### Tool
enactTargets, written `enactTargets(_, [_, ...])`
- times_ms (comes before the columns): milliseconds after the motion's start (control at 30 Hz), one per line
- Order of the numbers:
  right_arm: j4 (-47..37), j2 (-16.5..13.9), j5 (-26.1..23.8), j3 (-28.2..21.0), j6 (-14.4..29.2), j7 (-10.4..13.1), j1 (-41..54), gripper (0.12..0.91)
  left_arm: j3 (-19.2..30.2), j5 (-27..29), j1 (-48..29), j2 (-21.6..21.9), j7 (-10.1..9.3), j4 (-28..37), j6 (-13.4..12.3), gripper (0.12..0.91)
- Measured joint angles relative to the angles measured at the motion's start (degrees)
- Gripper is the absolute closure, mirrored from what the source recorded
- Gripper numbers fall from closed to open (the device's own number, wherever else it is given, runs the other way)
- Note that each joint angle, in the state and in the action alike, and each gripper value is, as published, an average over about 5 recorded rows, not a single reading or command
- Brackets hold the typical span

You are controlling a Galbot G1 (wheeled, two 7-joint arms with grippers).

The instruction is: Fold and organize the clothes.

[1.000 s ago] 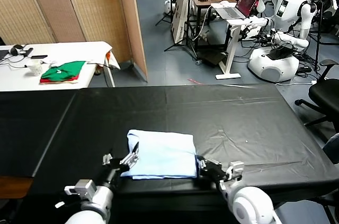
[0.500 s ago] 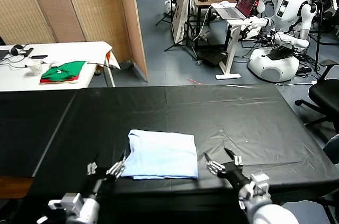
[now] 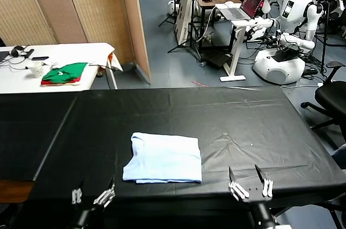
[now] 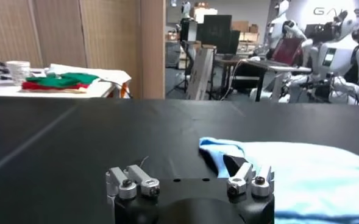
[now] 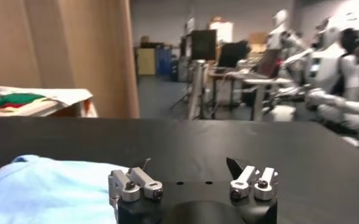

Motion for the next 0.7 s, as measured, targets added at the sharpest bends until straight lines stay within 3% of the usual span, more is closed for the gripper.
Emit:
enactTargets(233, [-0.54,0.71,-1.01,-1.5,2.36,2.97,-5.16,0.118,-0.72,1.67,4.15,-1.24,0.18,0.06,-2.56,0.123])
enactTargets(700, [-0.59,0.79,-0.84,-1.79,2.72,3.12,-6.72,0.118,-1.08,1.28,6.19,-1.54,0.12,0.31,-2.74,0.123])
